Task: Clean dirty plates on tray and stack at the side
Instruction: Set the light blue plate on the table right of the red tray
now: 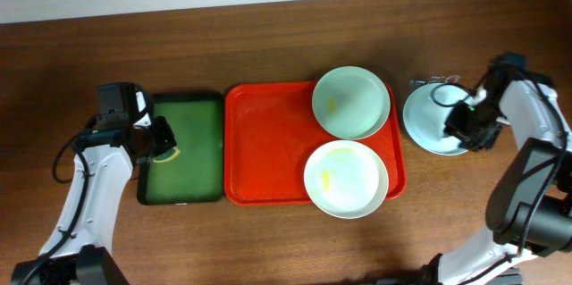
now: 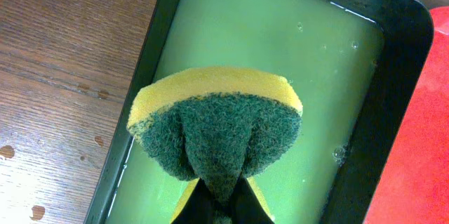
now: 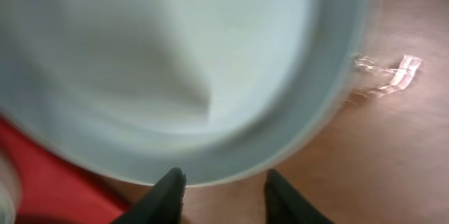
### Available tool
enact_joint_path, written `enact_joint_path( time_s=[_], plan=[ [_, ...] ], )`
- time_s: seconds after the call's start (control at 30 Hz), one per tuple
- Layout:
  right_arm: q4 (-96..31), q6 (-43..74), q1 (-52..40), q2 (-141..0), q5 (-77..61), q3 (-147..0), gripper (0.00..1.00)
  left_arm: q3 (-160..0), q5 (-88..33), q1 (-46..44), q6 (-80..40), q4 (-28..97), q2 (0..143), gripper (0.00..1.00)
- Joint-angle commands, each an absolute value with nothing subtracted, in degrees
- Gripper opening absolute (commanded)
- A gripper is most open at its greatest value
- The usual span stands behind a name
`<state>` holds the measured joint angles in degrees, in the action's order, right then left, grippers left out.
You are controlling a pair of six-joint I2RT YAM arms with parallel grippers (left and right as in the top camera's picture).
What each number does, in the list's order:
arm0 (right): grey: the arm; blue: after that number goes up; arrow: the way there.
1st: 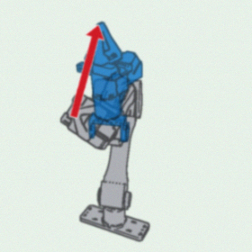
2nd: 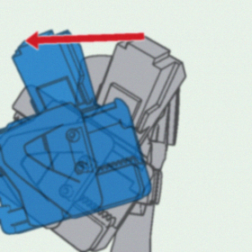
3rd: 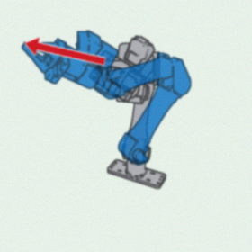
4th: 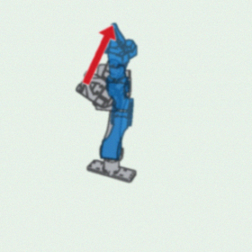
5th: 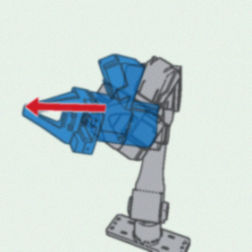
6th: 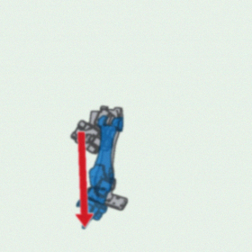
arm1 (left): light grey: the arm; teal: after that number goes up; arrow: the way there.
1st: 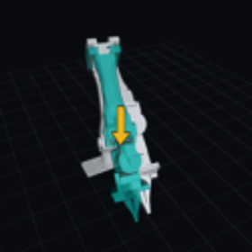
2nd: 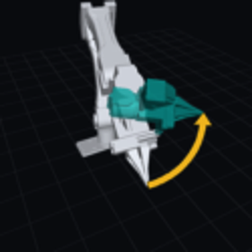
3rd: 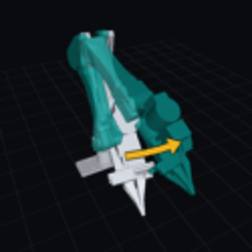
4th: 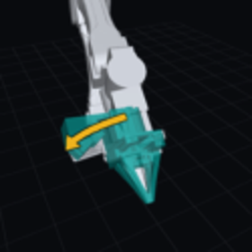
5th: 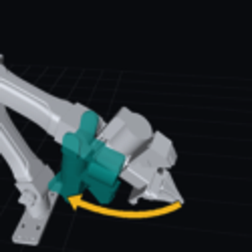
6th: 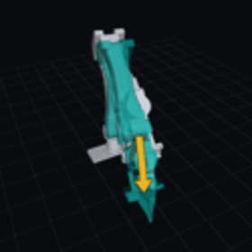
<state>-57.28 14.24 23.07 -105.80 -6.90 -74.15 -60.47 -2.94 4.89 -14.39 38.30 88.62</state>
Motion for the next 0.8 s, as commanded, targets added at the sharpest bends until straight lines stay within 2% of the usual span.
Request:
enact_joint_path(
  time_s=[0.0, 0.03, 0.1, 0.2, 0.3, 0.43, 0.67, 0.77],
  plan=[
    [-54.59, 9.15, 18.57, -105.25, -11.4, -75.11, 0.13, -60.36, -2.74, 4.64, -14.72, 38.22, 88.27, 0.03],
    [-53.76, 8.05, 17.37, -105.36, -11.4, -75.11, 0.04, -60.36, -2.74, 4.64, -14.72, 38.22, 88.27, 0.02],
    [-49.19, 3.6, 13.74, -105.38, -10.22, -74.3, 0.04, -60.36, -2.74, 4.64, -14.72, 38.22, 88.27, 0.02],
    [-43.09, 3.64, 12.75, -105.43, -7.31, -71.53, 0.04, -60.36, -2.74, 4.64, -14.72, 38.2, 88.27, 0.03],
    [-38.44, 3.66, 12.75, -105.49, -10.74, -67.75, 0.04, -60.36, -2.74, 4.64, -14.72, 38.2, 88.27, 0.03],
    [-36.69, 9.47, 12.75, -105.49, -10.76, -64.77, 0.04, -60.36, -2.74, 4.64, -14.72, 38.2, 88.27, 0.03],
    [-37.95, 9.93, 12.75, -105.49, -19.33, -63.46, 0.04, -60.36, -2.74, 4.64, -14.72, 38.2, 88.27, 0.03],
    [-46.02, 9.45, 13.58, -105.36, -19.07, -68.9, 0.2, -60.36, -2.72, 4.64, -14.72, 38.2, 88.27, 0.03]
  ],
)
